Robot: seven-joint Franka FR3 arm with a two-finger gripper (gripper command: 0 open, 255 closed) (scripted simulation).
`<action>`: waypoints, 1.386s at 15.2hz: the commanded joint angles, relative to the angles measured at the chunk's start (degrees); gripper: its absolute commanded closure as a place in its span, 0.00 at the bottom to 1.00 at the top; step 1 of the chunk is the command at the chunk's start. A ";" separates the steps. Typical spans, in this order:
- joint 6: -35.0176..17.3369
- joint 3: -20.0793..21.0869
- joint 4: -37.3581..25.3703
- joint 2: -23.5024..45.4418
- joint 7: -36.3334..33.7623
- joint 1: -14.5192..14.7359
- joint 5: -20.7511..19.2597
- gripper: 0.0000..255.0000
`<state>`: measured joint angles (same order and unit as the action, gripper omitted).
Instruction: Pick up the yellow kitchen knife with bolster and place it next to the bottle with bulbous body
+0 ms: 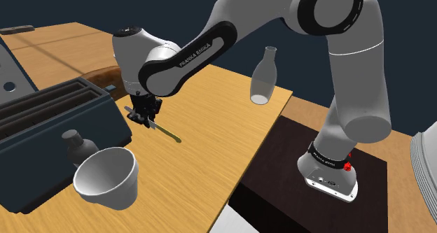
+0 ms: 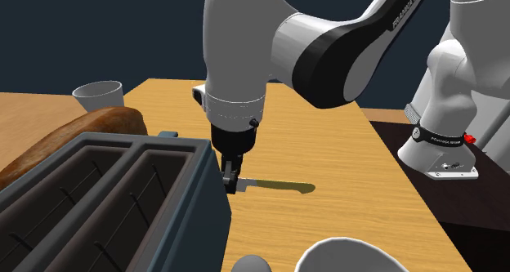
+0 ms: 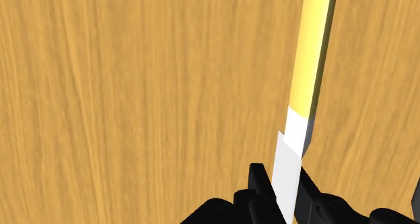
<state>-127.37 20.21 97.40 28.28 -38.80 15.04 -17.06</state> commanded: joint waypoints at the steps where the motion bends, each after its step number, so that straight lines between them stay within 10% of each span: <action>1: 0.01 0.01 0.00 0.01 0.01 0.00 0.00 1.00; 21: 8.60 1.31 -4.55 -4.37 2.03 -0.52 2.53 1.00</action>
<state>-119.50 21.44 93.24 24.26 -37.00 14.61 -14.73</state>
